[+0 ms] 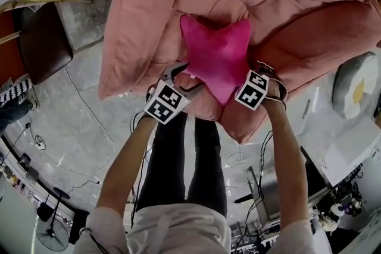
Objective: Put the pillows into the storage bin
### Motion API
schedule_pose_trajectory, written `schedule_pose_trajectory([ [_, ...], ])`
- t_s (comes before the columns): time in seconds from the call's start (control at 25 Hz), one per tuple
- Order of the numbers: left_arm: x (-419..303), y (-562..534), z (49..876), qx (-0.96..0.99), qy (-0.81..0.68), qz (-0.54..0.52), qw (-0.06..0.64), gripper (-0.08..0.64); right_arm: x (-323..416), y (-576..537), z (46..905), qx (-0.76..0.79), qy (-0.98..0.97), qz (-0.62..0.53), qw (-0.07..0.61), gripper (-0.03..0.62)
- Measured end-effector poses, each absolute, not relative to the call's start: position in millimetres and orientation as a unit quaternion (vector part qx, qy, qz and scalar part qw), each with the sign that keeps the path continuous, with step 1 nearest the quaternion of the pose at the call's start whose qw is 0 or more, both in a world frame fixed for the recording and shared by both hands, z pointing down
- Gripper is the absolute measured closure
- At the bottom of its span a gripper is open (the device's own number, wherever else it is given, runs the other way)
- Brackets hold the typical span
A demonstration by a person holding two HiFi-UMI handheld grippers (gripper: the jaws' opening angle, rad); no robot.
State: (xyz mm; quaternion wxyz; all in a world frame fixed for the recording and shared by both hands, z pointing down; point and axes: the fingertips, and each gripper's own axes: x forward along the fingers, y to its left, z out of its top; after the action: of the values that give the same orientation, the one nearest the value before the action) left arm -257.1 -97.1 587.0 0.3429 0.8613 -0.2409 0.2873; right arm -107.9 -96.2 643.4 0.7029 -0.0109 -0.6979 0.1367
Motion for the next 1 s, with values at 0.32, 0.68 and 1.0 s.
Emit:
schedule_pose_trajectory([
  [0.32, -243.6, -80.7, 579.0, 0.873, -0.219, 0.283, 0.331, 0.241, -136.9, -80.0, 605.4, 0.05, -0.765, 0.103, 0.633, 0.235],
  [0.68, -222.3, -103.2, 500.6, 0.907, -0.241, 0.24, 0.248, 0.241, -130.6, -65.1, 541.6, 0.199, -0.811, 0.164, 0.524, 0.241],
  [1.0, -152.0, -78.2, 459.7, 0.929, -0.204, 0.227, 0.21, 0.241, -65.9, -29.5, 503.2, 0.259, -0.804, 0.178, 0.505, 0.241],
])
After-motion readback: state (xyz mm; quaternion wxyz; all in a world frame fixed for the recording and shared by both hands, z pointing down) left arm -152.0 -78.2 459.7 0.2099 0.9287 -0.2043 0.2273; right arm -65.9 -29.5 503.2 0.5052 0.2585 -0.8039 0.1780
